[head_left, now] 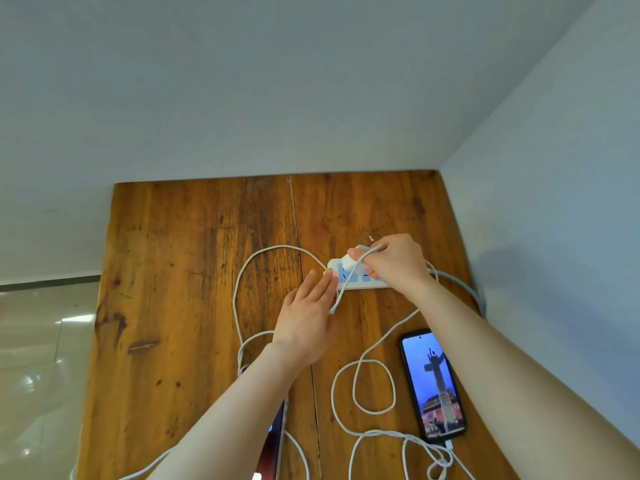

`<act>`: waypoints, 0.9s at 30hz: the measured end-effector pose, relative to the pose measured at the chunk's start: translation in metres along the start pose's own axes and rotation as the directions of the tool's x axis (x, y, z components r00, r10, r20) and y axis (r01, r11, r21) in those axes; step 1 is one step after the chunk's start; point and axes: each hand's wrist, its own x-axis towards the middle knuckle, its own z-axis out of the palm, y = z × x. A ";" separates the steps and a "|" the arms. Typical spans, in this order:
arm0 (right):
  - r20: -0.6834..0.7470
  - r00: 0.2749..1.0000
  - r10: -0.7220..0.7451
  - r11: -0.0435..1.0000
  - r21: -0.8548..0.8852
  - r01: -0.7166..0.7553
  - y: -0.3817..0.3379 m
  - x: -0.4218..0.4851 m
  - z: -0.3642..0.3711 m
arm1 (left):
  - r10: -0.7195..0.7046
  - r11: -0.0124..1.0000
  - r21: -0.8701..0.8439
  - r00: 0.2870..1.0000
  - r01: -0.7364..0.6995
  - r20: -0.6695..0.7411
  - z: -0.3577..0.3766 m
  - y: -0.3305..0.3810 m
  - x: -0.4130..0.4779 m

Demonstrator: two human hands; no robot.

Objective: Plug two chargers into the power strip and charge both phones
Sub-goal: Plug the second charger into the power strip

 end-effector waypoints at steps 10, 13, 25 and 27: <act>0.008 0.996 0.084 0.996 0.018 -0.084 0.000 0.014 0.002 | -0.007 1.000 -0.005 1.000 0.007 0.027 -0.001 0.001 0.002; 0.022 0.989 0.146 0.988 0.039 -0.147 -0.003 0.019 0.000 | -0.011 1.000 -0.014 0.999 0.011 0.041 -0.002 0.001 0.003; -0.035 0.999 0.021 0.991 -0.129 -0.025 -0.013 0.008 0.006 | -0.013 0.999 -0.043 0.998 0.016 0.055 -0.004 0.003 0.003; -0.070 0.997 -0.032 0.986 -0.168 0.020 -0.015 -0.001 0.015 | -0.014 0.999 -0.049 0.998 0.016 0.054 -0.003 0.003 0.003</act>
